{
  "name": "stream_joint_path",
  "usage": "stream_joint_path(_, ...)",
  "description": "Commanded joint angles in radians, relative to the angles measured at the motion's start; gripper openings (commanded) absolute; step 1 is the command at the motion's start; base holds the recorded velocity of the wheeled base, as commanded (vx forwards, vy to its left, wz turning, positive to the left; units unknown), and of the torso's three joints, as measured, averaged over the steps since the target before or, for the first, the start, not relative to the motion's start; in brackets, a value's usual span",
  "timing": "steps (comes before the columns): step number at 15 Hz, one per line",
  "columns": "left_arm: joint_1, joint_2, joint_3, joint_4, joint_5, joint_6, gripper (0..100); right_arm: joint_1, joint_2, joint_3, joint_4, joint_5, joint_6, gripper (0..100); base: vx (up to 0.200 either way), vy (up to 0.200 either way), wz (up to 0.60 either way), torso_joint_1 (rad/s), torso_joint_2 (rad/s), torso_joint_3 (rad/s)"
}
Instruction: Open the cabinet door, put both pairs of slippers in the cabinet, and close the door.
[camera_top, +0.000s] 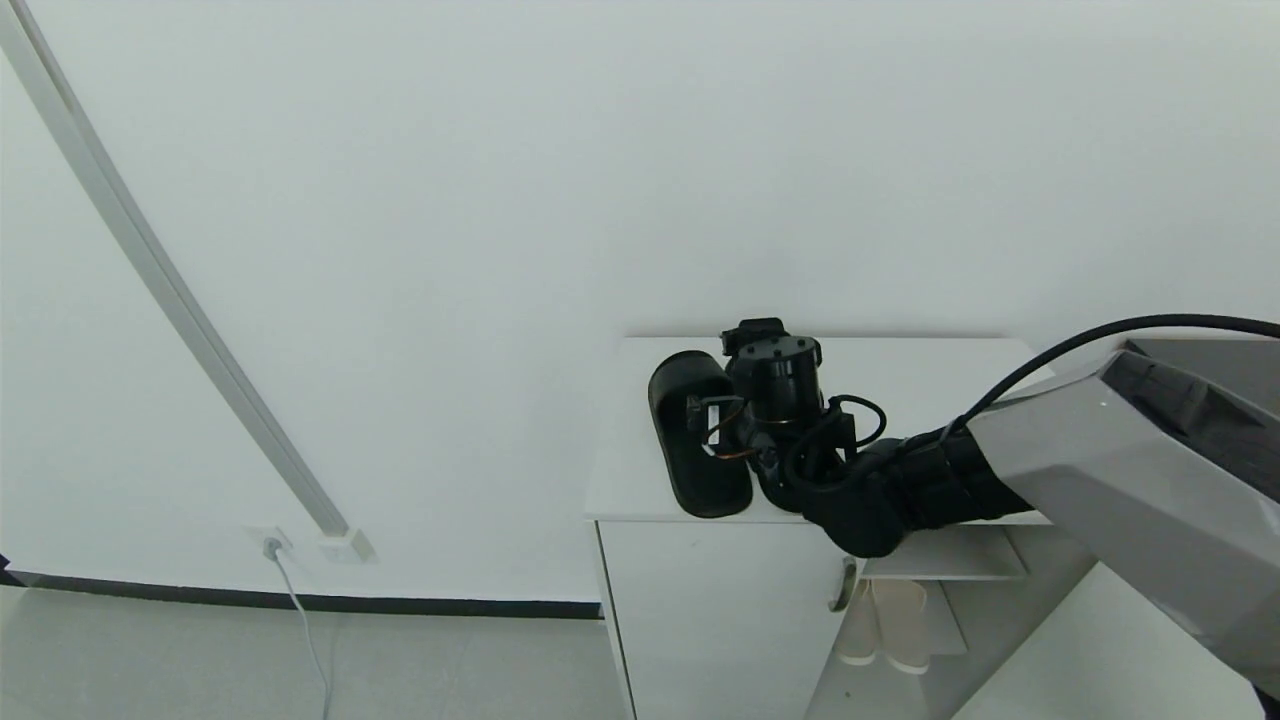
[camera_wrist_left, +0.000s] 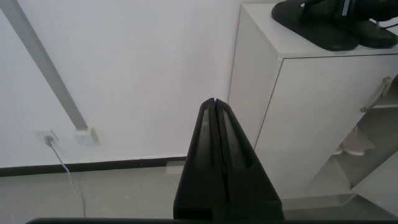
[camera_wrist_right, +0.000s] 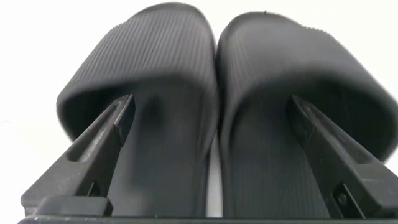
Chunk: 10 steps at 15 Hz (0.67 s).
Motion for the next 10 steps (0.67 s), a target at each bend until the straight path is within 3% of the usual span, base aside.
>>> stream_joint_path(1, 0.000, 0.001, 0.000, 0.000, 0.000, 0.001, 0, -0.026, 0.052, -0.055, 0.000, 0.020, -0.021, 100, 0.000, 0.000, 0.00, 0.000, 0.00, 0.000)
stream_joint_path(5, 0.000, 0.001, 0.000, 0.000, 0.000, 0.000, 0, -0.032, 0.080, -0.102, 0.004, 0.043, -0.032, 100, 0.000, 0.000, 0.00, 0.000, 0.00, 0.000)
stream_joint_path(6, 0.000, 0.001, 0.000, 0.000, 0.000, 0.000, 0, -0.032, 0.084, -0.110, 0.004, 0.043, -0.032, 0, 0.000, 0.000, 0.00, 0.000, 0.00, 0.000)
stream_joint_path(10, 0.000, 0.001, 0.000, 0.000, 0.000, 0.000, 0, -0.032, 0.091, -0.115, 0.006, 0.043, -0.032, 0, 0.000, 0.000, 0.00, 0.000, 0.00, 0.000)
